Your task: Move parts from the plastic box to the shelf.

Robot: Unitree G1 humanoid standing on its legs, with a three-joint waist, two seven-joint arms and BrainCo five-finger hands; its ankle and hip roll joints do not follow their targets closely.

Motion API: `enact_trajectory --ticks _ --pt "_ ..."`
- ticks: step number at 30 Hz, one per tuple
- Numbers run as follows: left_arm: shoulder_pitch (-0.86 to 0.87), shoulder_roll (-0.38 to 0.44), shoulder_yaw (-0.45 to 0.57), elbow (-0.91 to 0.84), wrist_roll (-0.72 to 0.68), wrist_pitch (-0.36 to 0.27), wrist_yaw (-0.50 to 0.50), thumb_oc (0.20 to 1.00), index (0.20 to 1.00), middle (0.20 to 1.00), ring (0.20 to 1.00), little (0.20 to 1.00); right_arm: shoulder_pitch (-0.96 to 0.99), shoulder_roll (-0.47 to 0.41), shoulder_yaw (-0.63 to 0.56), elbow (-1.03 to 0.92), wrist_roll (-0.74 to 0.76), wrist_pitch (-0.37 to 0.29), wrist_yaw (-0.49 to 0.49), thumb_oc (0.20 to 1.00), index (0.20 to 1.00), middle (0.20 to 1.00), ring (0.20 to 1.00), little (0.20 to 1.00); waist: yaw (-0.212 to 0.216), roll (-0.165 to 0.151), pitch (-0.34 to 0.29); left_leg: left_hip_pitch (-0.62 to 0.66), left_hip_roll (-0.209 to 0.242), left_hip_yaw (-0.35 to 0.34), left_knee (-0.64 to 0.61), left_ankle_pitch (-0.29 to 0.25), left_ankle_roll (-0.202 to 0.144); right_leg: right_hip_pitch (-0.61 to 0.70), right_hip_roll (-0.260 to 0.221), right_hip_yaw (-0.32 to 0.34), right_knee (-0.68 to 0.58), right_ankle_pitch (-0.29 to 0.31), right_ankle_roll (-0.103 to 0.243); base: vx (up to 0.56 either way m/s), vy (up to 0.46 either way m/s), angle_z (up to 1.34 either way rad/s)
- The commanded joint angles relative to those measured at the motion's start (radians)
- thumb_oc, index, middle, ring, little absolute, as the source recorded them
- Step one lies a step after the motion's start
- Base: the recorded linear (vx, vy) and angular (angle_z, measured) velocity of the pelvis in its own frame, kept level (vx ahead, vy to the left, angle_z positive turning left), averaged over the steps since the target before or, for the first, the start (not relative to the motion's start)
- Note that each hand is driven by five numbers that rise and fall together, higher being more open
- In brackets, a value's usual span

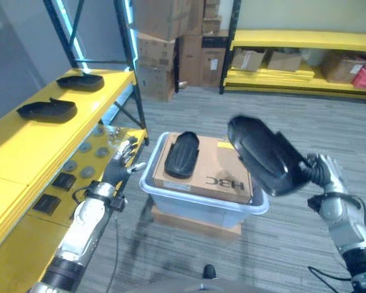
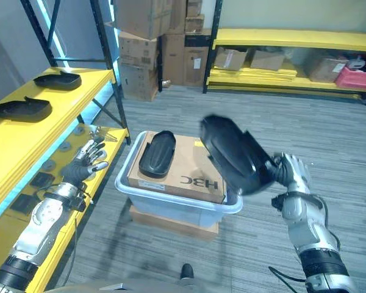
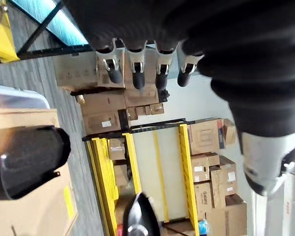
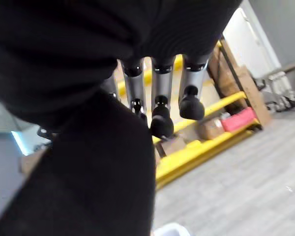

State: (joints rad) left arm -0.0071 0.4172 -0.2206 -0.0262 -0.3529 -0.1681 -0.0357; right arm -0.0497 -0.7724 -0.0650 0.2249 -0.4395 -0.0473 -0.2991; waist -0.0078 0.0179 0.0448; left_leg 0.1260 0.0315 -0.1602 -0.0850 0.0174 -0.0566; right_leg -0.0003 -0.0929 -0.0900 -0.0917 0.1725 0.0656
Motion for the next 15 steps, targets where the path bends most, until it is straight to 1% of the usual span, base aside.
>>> enact_trajectory --ticks 1,3,4,5,6,9,10,11,15 --pt "-0.07 0.016 -0.026 0.035 -0.026 -0.02 -0.009 1.0 1.0 1.0 1.0 1.0 -0.074 -0.095 -0.073 -0.004 -0.036 -0.057 -0.058 0.2 0.2 0.2 0.2 0.2 0.025 -0.033 -0.034 0.001 0.021 0.02 -0.002 -0.074 -0.004 0.155 -0.019 -0.014 0.019 -0.22 0.043 0.04 -0.001 -0.01" --pt "-0.12 -0.006 -0.061 0.063 -0.043 0.001 -0.007 1.0 1.0 1.0 1.0 1.0 -0.071 -0.099 -0.11 -0.16 -0.094 -0.071 -0.059 0.2 0.2 0.2 0.2 0.2 0.009 -0.033 -0.048 0.018 0.026 0.026 -0.002 -0.082 -0.002 0.167 -0.018 -0.01 0.022 -0.222 0.044 0.05 -0.005 0.0" --pt "-0.148 -0.024 -0.088 0.072 -0.088 0.015 -0.003 1.0 1.0 1.0 1.0 1.0 -0.08 -0.097 -0.118 -0.226 -0.131 -0.071 -0.071 0.2 0.2 0.2 0.2 0.2 0.0 -0.032 -0.054 0.026 0.027 0.03 -0.002 -0.087 -0.001 0.169 -0.016 -0.004 0.023 -0.223 0.044 0.04 -0.005 0.0" --pt "-0.15 -0.024 -0.09 0.073 -0.09 0.014 -0.003 1.0 1.0 1.0 1.0 1.0 -0.077 -0.096 -0.122 -0.231 -0.132 -0.069 -0.069 0.2 0.2 0.2 0.2 0.2 0.002 -0.032 -0.052 0.027 0.028 0.031 -0.002 -0.088 -0.001 0.17 -0.015 -0.003 0.024 -0.224 0.044 0.0 0.0 0.0" --pt "-0.162 -0.032 -0.104 0.069 -0.112 0.018 -0.002 1.0 1.0 1.0 1.0 1.0 -0.084 -0.092 -0.125 -0.27 -0.149 -0.07 -0.075 0.2 0.2 0.2 0.2 0.2 -0.002 -0.03 -0.055 0.026 0.027 0.033 -0.002 -0.083 0.0 0.165 -0.017 0.001 0.026 -0.219 0.044 -0.01 0.006 -0.03" --pt "-0.186 -0.057 -0.141 0.076 -0.178 0.033 0.005 1.0 1.0 1.0 1.0 1.0 -0.111 -0.067 -0.107 -0.35 -0.181 -0.072 -0.097 0.2 0.2 0.2 0.2 0.2 -0.009 -0.026 -0.061 0.033 0.031 0.042 -0.002 -0.091 0.001 0.166 -0.014 0.008 0.026 -0.222 0.045 0.01 0.003 -0.2" --pt "-0.187 -0.057 -0.141 0.076 -0.178 0.033 0.005 1.0 1.0 1.0 1.0 1.0 -0.111 -0.067 -0.108 -0.35 -0.181 -0.072 -0.097 0.2 0.2 0.2 0.2 0.2 -0.009 -0.027 -0.06 0.03 0.03 0.042 -0.002 -0.086 0.001 0.163 -0.015 0.009 0.027 -0.218 0.045 -0.02 0.0 -0.17" --pt "-0.205 -0.078 -0.161 0.094 -0.188 0.037 0.028 1.0 1.0 1.0 1.0 1.0 -0.129 -0.047 -0.082 -0.397 -0.212 -0.072 -0.108 0.2 0.2 0.2 0.2 0.2 -0.01 -0.026 -0.061 0.032 0.031 0.047 -0.002 -0.087 0.002 0.161 -0.013 0.016 0.027 -0.217 0.044 -0.03 0.0 -0.07" --pt "-0.213 -0.087 -0.17 0.107 -0.185 0.038 0.041 1.0 1.0 1.0 1.0 1.0 -0.139 -0.039 -0.064 -0.414 -0.218 -0.072 -0.111 0.2 0.2 0.2 0.2 0.2 -0.011 -0.026 -0.061 0.035 0.033 0.05 -0.002 -0.093 0.002 0.163 -0.011 0.02 0.027 -0.22 0.043 0.0 -0.005 -0.08"
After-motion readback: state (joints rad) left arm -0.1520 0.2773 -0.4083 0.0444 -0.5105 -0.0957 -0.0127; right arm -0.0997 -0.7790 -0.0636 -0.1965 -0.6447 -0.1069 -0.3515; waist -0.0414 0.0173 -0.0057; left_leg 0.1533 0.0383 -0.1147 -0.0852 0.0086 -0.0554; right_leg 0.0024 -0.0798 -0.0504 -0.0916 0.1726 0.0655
